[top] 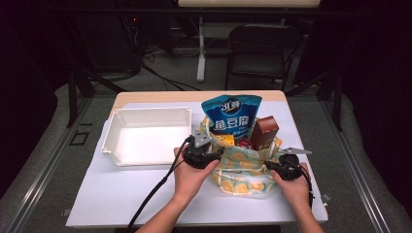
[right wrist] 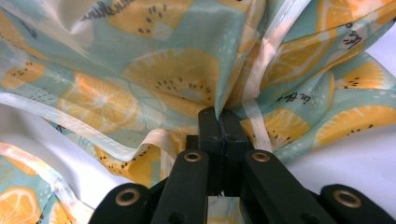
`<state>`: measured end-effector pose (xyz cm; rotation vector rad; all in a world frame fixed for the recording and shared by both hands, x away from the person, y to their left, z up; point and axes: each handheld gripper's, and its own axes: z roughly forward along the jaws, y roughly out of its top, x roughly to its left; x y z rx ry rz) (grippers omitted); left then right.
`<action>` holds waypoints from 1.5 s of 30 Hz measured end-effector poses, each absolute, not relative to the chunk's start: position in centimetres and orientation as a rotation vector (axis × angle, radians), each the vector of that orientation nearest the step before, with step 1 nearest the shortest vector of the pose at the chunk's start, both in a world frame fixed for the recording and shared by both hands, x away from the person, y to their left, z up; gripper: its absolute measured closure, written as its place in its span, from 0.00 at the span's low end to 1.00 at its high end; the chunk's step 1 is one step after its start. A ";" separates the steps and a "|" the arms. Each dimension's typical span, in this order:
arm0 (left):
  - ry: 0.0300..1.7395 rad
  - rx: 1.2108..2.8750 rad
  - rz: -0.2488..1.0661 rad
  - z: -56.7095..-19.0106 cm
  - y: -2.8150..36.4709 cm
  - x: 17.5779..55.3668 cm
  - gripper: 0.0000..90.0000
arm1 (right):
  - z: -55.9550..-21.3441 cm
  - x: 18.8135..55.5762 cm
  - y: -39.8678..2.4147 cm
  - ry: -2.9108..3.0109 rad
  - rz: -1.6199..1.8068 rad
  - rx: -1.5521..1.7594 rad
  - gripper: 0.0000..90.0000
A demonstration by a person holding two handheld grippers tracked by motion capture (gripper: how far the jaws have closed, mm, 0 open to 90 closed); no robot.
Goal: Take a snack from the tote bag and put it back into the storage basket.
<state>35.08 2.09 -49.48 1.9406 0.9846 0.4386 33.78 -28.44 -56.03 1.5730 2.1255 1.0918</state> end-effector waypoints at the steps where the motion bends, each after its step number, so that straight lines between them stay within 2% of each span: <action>1: 0.994 1.942 0.437 -49.6 2.1 35.1 0.58 | -56.1 33.8 -28.4 2.123 1.097 1.571 1.00; 3: 0.992 1.954 0.433 -49.8 2.2 35.2 0.71 | -56.1 33.7 -28.3 2.118 1.110 1.569 1.00; 4: 0.984 1.960 0.399 -49.9 2.7 35.2 0.86 | -55.9 33.6 -28.4 2.135 1.096 1.555 1.00; 5: 0.984 1.960 0.399 -49.9 2.7 35.2 0.92 | -55.9 33.6 -28.4 2.135 1.096 1.555 1.00; 6: 0.976 1.958 0.392 -50.0 3.0 35.3 0.92 | -55.8 33.5 -28.3 2.131 1.104 1.557 1.00; 9: 0.958 1.988 0.389 -50.2 3.4 35.2 1.00 | -55.4 33.4 -28.3 2.125 1.130 1.547 1.00; 18: 1.041 2.017 0.297 -53.8 3.8 35.8 1.00 | -54.2 32.8 -28.0 2.102 1.179 1.505 1.00; 24: 1.092 2.067 0.285 -56.4 3.3 36.7 1.00 | -54.9 33.1 -28.3 2.122 1.128 1.527 1.00; 26: 1.084 2.079 0.289 -56.3 3.3 36.7 1.00 | -55.4 33.5 -28.6 2.180 1.013 1.532 1.00; 28: 1.075 2.082 0.314 -56.4 3.2 36.6 1.00 | -56.2 33.8 -28.5 2.123 1.128 1.593 1.00; 31: 1.070 2.078 0.338 -56.5 3.1 36.4 1.00 | -55.9 33.7 -28.3 2.132 1.090 1.593 1.00; 34: 1.067 2.075 0.334 -56.5 3.1 36.4 1.00 | -54.8 32.9 -28.8 2.114 1.146 1.583 0.83; 37: 1.072 2.068 0.348 -56.6 3.0 36.2 1.00 | -52.6 31.8 -29.8 1.986 1.336 1.565 0.76; 38: 1.070 2.071 0.351 -56.6 3.0 36.2 1.00 | -50.8 31.2 -30.4 1.892 1.400 1.517 0.73; 42: 1.062 2.080 0.364 -56.6 2.9 36.1 1.00 | -49.5 31.8 -30.1 1.780 1.348 1.463 0.68; 45: 1.061 2.077 0.361 -56.6 3.0 36.1 1.00 | -50.4 33.5 -29.5 1.782 1.304 1.473 0.68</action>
